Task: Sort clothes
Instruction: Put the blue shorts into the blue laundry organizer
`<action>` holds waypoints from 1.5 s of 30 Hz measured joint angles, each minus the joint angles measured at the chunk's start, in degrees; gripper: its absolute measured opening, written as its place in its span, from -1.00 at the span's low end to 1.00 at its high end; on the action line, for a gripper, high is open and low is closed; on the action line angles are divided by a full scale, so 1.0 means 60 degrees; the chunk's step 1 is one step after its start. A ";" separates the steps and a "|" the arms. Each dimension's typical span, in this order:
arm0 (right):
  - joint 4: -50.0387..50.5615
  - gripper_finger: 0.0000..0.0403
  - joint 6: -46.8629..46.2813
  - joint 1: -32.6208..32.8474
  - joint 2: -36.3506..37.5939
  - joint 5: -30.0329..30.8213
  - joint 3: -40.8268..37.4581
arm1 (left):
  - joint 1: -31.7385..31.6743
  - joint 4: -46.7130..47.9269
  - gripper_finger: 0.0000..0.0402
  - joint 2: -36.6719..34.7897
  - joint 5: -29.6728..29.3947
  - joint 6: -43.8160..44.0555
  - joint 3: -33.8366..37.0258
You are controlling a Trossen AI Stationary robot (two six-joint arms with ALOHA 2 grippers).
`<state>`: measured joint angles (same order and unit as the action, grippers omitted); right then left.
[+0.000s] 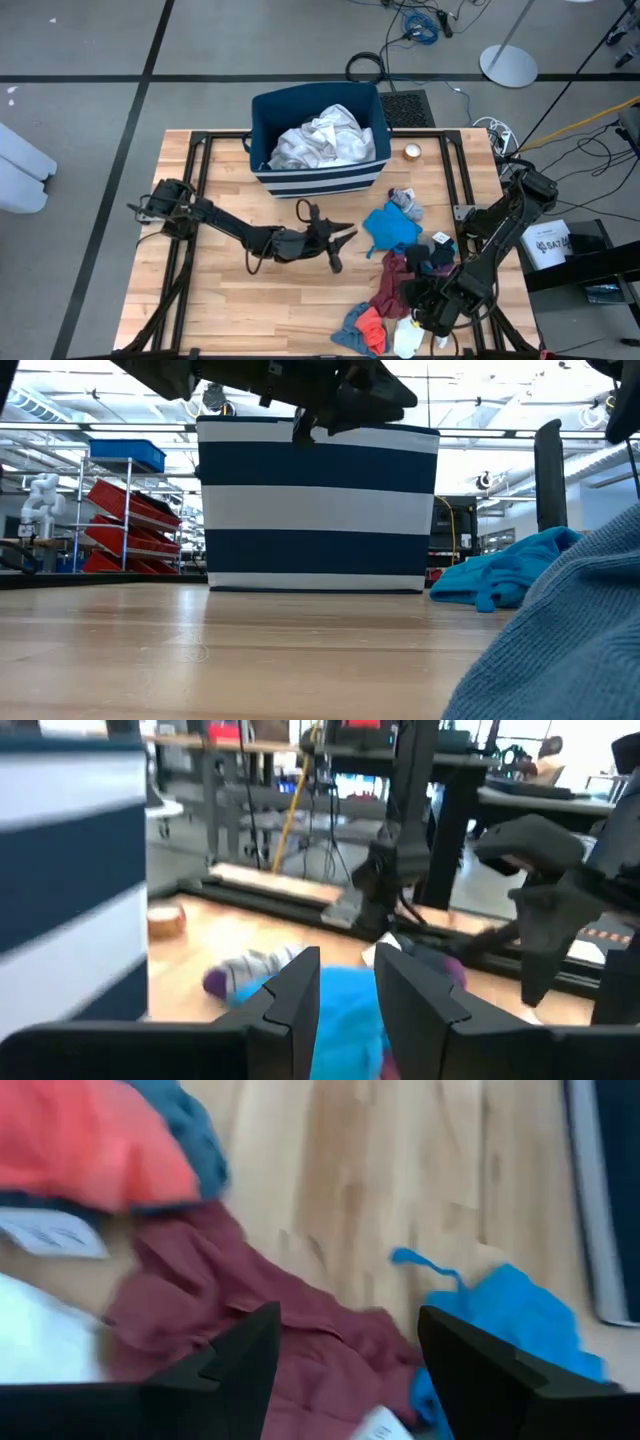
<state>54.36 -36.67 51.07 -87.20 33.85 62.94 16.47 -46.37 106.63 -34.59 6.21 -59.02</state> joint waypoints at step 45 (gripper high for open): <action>-0.3061 -0.16 0.2653 -0.5769 0.0049 -0.3787 -0.3923 | -0.0597 0.1674 -0.47 -0.0004 0.3514 0.1567 -0.0036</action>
<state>35.99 -20.74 16.46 -86.90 11.13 39.40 12.88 -36.33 106.61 -13.51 15.62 -59.24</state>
